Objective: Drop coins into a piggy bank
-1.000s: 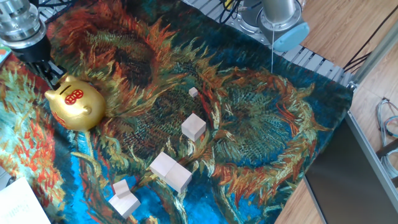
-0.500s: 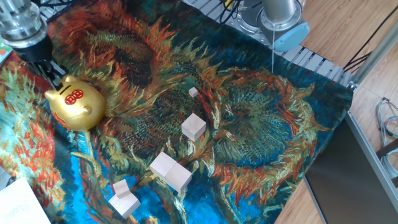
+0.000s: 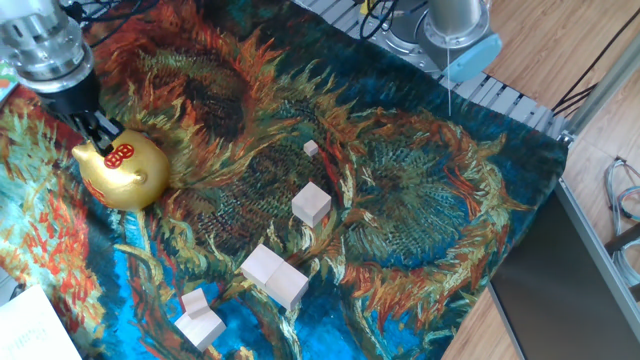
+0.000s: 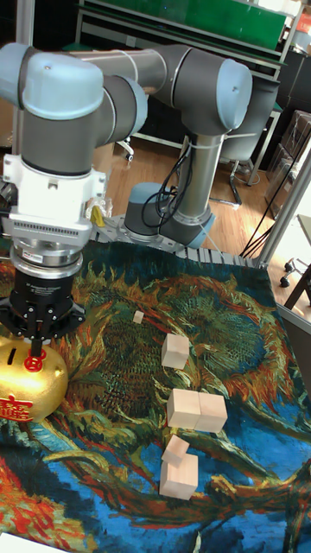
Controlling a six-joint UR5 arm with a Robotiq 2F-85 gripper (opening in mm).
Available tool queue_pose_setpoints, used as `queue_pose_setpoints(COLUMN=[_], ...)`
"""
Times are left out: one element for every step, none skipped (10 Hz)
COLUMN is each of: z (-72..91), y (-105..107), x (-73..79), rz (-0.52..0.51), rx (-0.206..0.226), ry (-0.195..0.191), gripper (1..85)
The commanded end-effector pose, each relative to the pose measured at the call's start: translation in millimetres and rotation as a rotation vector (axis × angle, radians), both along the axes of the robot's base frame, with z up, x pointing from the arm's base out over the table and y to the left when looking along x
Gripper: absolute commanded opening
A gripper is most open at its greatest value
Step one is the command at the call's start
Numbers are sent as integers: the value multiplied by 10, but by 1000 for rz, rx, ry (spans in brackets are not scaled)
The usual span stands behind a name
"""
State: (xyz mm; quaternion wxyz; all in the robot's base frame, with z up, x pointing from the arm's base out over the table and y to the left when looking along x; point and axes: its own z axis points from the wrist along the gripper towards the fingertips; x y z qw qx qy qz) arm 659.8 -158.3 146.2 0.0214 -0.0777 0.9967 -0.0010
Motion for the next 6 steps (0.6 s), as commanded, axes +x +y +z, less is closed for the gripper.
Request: queue_pose_setpoints(z=[3, -54, -78, -76, -75, -78], y=[252, 552, 666, 650, 660, 688], x=[13, -11, -33, -26, -15, -60], rz=[29, -14, -33, -35, -14, 14], rx=[30, 34, 29, 25, 40, 49], ry=[-20, -41, -49, -49, -44, -28], gripper=[13, 13, 13, 13, 13, 13])
